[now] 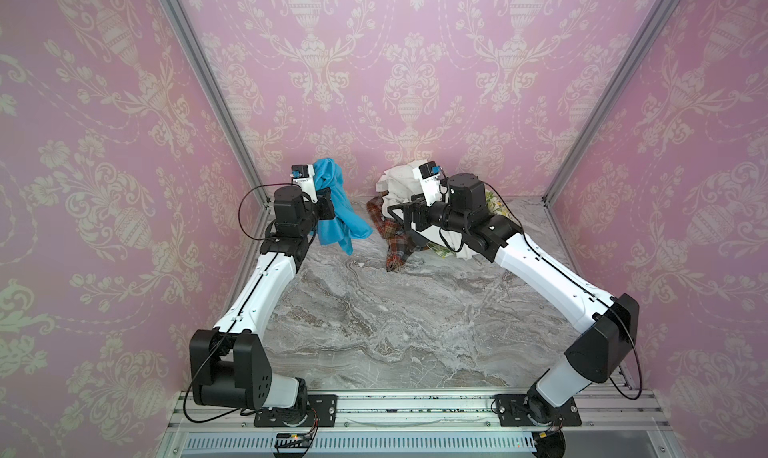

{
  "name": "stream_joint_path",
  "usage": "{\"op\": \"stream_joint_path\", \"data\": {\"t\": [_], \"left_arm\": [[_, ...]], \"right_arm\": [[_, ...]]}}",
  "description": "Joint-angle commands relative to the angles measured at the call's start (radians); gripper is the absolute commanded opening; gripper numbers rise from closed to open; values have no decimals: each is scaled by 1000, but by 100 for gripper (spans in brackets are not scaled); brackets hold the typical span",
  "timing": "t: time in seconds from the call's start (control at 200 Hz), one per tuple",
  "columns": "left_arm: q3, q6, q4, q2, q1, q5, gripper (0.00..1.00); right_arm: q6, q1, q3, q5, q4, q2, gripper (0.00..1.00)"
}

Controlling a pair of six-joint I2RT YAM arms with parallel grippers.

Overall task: Pick out a specific cloth from the pile
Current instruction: 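Carry the turquoise shirt away from the pile and lower it with the left gripper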

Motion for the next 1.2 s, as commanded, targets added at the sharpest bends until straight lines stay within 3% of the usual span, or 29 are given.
{"op": "stream_joint_path", "data": {"t": [0.0,0.56,0.881,1.191], "left_arm": [[44,19,-79,-20,34,-29,0],[3,-18,-382,-104,202,-76,0],[-183,-109,-513,-301,204,-124,0],[-287,-74,-631,-444,206,-203,0]], "right_arm": [[-25,-19,-65,18,23,-50,94],[-29,-57,-258,16,72,-139,95],[-9,-57,-424,-37,162,-205,95],[-23,-57,-586,-51,244,-326,95]]}}
